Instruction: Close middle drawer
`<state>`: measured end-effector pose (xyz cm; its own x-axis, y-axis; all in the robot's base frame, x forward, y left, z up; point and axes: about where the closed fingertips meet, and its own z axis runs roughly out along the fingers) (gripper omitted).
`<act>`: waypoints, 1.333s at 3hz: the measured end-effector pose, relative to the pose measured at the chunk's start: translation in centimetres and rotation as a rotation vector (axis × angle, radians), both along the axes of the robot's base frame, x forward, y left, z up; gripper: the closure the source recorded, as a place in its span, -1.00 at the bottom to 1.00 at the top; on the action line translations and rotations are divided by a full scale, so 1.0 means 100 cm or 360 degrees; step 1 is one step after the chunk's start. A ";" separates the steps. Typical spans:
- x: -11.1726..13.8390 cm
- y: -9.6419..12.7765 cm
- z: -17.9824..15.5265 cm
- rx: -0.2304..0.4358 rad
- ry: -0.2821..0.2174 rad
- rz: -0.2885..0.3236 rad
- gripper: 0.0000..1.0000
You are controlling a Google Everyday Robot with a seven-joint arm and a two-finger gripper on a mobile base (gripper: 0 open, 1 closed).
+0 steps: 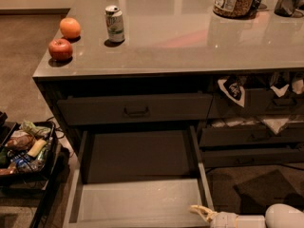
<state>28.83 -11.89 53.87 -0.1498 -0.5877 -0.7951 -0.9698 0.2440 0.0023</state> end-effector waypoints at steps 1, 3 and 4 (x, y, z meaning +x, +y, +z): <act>0.000 0.000 0.000 0.0000 0.0000 0.0000 0.00; 0.002 0.002 -0.010 -0.0080 -0.0020 -0.0026 0.93; 0.008 0.007 -0.028 -0.0127 -0.0048 -0.0018 1.00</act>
Offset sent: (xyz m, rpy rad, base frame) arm 0.0000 0.0000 0.0000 0.0000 0.0000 0.0000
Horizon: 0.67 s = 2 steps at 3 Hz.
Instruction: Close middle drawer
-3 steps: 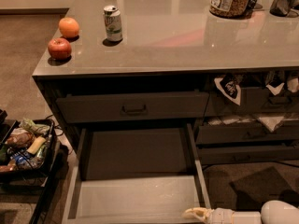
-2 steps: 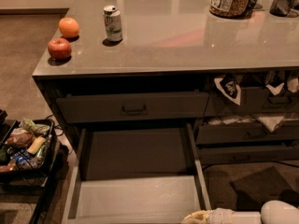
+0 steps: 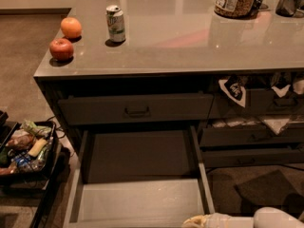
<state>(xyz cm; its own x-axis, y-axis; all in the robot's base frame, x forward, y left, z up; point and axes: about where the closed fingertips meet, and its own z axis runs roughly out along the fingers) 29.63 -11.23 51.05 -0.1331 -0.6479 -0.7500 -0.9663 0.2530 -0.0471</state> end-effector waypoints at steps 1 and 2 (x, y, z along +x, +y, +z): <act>0.003 0.002 -0.016 -0.0037 -0.0017 0.0002 1.00; 0.003 0.003 -0.032 -0.0035 -0.0004 -0.0005 1.00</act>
Offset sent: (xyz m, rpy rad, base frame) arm 0.0031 0.0033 -0.0520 -0.0210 0.0056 -0.0131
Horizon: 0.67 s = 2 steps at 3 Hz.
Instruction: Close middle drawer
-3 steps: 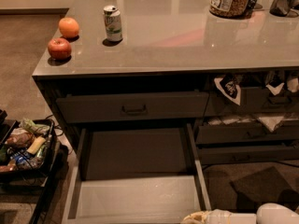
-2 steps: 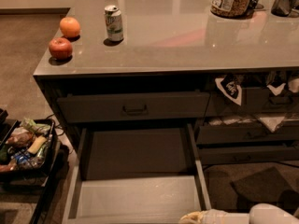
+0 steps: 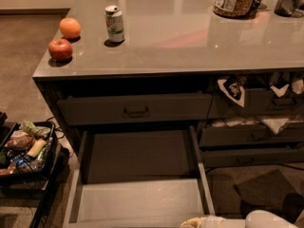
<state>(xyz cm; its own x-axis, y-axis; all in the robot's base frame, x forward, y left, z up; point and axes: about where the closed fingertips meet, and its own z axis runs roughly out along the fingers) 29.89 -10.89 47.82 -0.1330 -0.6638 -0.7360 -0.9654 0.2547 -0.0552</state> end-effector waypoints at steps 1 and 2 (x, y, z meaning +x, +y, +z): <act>-0.004 0.002 -0.018 -0.0012 0.0027 -0.0015 1.00; -0.021 -0.002 -0.058 -0.0033 0.0096 -0.0047 1.00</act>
Offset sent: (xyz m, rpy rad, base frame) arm -0.0283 -0.0023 -0.0484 -0.0140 0.0539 -0.0298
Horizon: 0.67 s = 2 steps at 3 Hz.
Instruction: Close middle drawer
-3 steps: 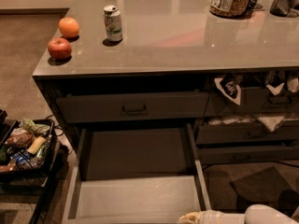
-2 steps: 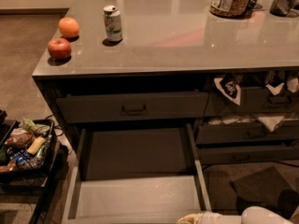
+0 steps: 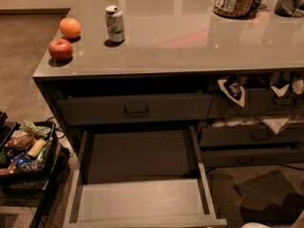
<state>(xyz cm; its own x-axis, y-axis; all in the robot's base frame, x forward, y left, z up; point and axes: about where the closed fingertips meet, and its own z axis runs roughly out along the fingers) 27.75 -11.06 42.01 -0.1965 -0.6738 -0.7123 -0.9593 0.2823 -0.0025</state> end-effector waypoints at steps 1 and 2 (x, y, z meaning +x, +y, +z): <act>0.000 0.000 0.000 0.0000 0.0000 0.0000 1.00; 0.003 0.001 -0.004 -0.0008 -0.0015 -0.0022 1.00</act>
Offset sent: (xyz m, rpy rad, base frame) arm 0.0083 0.0008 -0.0083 -0.0155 -0.0242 -0.0377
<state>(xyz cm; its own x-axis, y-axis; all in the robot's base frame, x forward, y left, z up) 28.06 -10.92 41.63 -0.1994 -0.6746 -0.7108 -0.9552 0.2958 -0.0128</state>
